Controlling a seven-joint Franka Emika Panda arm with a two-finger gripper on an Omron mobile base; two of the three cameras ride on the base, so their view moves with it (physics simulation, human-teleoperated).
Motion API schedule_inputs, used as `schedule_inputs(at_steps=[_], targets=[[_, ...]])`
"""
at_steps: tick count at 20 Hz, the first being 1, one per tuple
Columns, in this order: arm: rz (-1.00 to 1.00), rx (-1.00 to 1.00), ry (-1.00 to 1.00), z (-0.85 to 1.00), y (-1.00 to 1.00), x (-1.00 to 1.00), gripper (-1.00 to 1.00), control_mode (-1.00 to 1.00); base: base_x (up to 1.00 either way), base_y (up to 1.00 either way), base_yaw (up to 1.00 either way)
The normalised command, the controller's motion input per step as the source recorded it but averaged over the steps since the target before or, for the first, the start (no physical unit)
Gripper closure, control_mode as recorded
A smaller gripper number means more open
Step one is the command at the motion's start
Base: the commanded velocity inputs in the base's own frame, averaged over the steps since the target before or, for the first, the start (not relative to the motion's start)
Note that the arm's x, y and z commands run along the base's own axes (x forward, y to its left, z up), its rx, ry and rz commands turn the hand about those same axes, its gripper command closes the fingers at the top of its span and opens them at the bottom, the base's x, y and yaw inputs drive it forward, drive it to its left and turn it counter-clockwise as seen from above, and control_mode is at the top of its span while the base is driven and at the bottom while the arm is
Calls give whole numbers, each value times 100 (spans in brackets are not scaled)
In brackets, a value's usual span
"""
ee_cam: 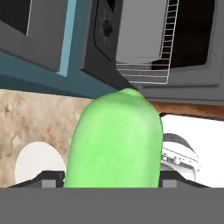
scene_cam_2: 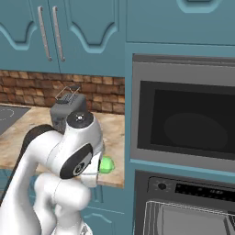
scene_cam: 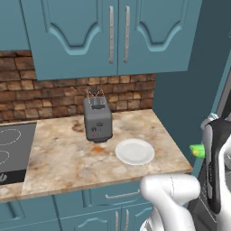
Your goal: Place the corn on the rack of the oven.
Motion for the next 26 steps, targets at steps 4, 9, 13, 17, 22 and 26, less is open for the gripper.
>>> schedule_inputs(at_steps=[4, 9, 13, 17, 22, 26], targets=[[26, 2, -13, -12, -100, -37, 100, -100, 0, 0, 0], [34, 0, -8, -69, -100, -4, 100, -100, 0, 0, 0], [41, -6, -14, -81, -100, 4, 100, -100, 0, 0, 0], [54, -25, -10, -96, -100, 13, 100, -100, 0, 0, 0], [40, -9, -2, -55, -63, 38, 100, -100, 0, 0, 0], [16, -1, -8, -65, -78, 44, 100, -100, 0, 0, 0]])
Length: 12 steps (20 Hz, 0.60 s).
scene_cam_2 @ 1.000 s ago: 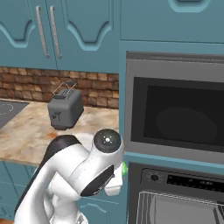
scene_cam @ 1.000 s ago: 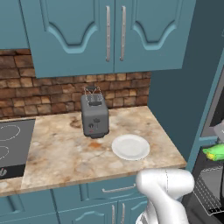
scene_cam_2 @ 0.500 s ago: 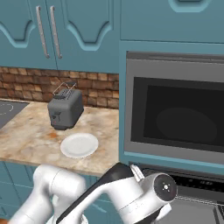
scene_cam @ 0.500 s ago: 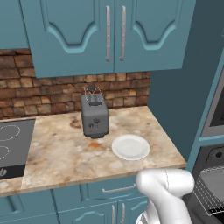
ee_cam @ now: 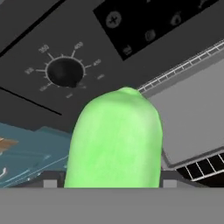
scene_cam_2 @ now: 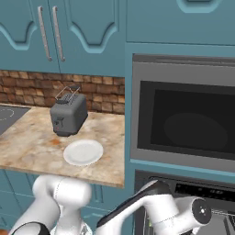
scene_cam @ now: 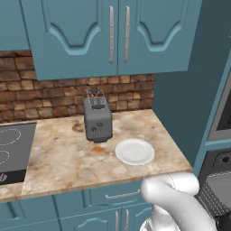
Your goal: Place the corn on the rack of the oven.
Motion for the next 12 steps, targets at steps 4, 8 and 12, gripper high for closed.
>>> schedule_inputs(at_steps=[4, 8, 12], targets=[[11, -3, -16, -78, -96, 22, 100, -100, 0, 0, 0], [10, -13, -19, -73, -66, 18, 100, -100, 0, 0, 0], [9, -23, -15, -91, -70, 28, 100, -100, 0, 0, 0]])
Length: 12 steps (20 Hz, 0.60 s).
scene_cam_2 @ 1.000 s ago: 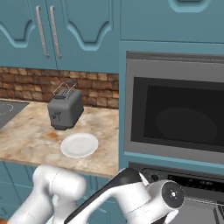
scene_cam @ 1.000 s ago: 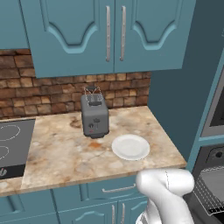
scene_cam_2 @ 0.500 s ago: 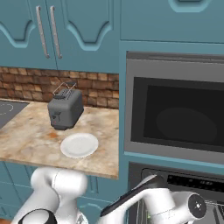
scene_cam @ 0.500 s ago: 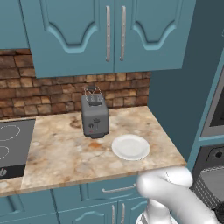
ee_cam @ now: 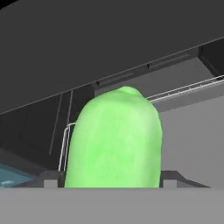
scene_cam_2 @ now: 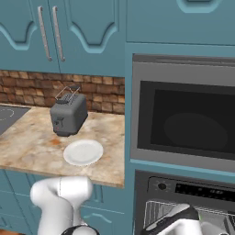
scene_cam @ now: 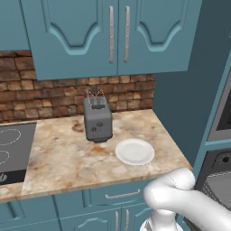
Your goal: Place the corn on the rack of the oven.
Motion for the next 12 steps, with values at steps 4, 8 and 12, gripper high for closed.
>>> schedule_inputs(at_steps=[4, 8, 12], targets=[[1, -20, -1, -64, -36, 44, 100, -100, 0, 0, 0], [-3, -2, 4, -31, -9, 44, 100, -100, 0, 0, 0], [-4, -6, 4, -60, -17, 36, 100, -100, 0, 0, 0]])
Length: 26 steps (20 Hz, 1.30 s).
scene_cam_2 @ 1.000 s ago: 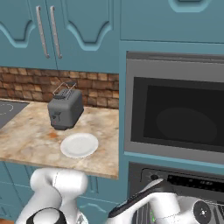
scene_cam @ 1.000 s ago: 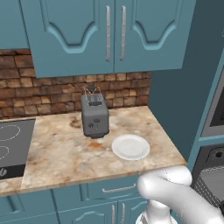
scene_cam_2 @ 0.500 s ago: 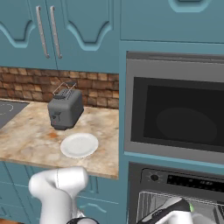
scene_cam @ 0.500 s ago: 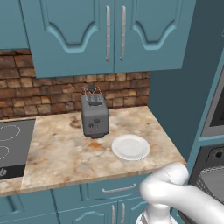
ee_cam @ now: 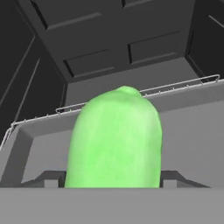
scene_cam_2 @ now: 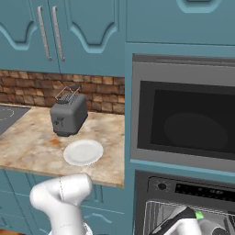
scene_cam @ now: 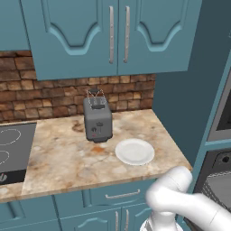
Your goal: Place the corn on the rack of the oven.
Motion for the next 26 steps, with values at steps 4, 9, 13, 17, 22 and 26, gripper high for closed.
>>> schedule_inputs(at_steps=[4, 9, 13, 17, 22, 26], targets=[[-2, -6, 2, -64, -13, 30, 100, -100, 0, 0, 0], [-1, -4, 4, -68, -24, 12, 100, -100, 0, 0, 0], [0, 0, 2, -51, -15, -6, 100, -100, 0, 0, 0], [0, 2, 0, -43, -15, -29, -100, -100, 0, 0, 0], [0, 0, -2, -16, -6, -19, -100, -100, 0, 0, 0], [0, 4, -8, 7, -19, -24, -100, -100, 0, 0, 0]])
